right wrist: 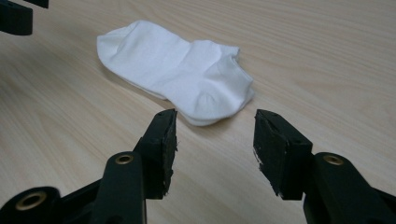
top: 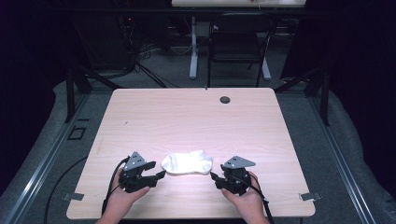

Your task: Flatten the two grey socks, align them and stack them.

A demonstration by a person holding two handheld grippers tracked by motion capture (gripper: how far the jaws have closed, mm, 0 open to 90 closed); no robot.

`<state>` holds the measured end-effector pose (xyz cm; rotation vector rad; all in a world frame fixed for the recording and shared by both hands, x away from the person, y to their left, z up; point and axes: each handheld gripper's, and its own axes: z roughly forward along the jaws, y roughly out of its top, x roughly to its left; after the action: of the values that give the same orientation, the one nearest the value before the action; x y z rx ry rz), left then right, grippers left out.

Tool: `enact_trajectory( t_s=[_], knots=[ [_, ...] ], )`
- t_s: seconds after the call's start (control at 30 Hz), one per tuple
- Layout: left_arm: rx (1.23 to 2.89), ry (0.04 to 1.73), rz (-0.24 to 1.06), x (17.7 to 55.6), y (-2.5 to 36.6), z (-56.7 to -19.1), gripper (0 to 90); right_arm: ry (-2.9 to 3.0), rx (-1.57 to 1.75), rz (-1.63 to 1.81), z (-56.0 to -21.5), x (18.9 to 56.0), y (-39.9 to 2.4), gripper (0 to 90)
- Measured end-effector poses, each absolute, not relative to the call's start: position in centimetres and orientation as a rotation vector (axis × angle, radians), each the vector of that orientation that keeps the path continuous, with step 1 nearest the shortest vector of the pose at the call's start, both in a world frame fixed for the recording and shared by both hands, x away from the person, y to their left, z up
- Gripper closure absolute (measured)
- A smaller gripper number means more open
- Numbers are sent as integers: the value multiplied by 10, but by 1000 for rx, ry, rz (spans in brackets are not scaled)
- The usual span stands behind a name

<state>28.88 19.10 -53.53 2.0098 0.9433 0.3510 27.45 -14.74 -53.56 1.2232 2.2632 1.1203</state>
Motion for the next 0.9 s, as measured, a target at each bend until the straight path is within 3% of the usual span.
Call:
enact_trajectory(
  t_s=[0.4, 0.9],
  knots=[
    [2035, 962, 403, 279, 210, -549, 419, 2237, 1195, 1172, -547, 262, -152, 474],
    [2066, 981, 376, 293, 207, -567, 420, 2312, 1147, 1162, -571, 264, -139, 516]
  ],
)
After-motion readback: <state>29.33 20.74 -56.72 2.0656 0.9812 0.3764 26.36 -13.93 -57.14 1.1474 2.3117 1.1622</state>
